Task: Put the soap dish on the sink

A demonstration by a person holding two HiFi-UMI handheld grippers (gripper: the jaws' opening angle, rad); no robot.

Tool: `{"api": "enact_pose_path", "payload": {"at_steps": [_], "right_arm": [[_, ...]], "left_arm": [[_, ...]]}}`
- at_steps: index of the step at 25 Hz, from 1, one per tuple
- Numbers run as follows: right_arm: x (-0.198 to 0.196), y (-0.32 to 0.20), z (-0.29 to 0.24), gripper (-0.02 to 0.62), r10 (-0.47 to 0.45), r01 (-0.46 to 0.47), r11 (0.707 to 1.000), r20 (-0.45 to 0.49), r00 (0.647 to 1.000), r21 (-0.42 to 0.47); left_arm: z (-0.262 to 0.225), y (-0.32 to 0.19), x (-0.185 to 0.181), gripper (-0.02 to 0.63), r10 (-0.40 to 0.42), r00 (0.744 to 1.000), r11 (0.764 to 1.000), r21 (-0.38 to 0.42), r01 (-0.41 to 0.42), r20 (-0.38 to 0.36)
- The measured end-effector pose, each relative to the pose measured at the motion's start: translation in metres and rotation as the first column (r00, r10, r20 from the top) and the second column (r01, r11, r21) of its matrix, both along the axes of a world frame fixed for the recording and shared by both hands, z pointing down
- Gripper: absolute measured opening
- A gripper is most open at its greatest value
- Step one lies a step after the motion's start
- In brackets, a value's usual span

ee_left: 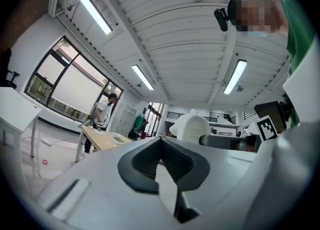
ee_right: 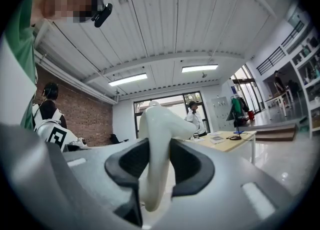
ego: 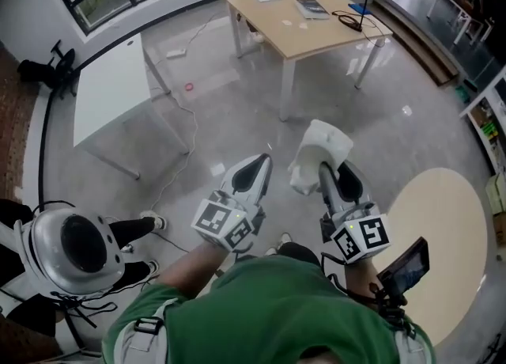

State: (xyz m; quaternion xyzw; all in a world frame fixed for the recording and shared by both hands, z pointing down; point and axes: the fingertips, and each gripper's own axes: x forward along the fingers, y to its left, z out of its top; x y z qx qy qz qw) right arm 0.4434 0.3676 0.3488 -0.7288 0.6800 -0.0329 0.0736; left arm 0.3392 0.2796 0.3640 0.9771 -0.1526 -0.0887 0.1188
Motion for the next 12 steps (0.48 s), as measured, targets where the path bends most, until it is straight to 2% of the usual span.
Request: {"api": "enact_pose_path", "payload": {"at_steps": [7,12], "right_arm": [[0.007,-0.042,-0.005,0.127,-0.115,0.115,0.993,0.018,0.993,-0.003],[0.005,-0.07,0.0,0.126,-0.198,0.198,0.98,0.019,0.98,0.004]], "left_arm": [[-0.007,-0.027,0.0,0.006,-0.107,0.994,0.994,0.003,0.107,0.024],[-0.006,-0.045,-0.005,0.006,-0.194,0.981,0.981,0.012,0.194,0.024]]}}
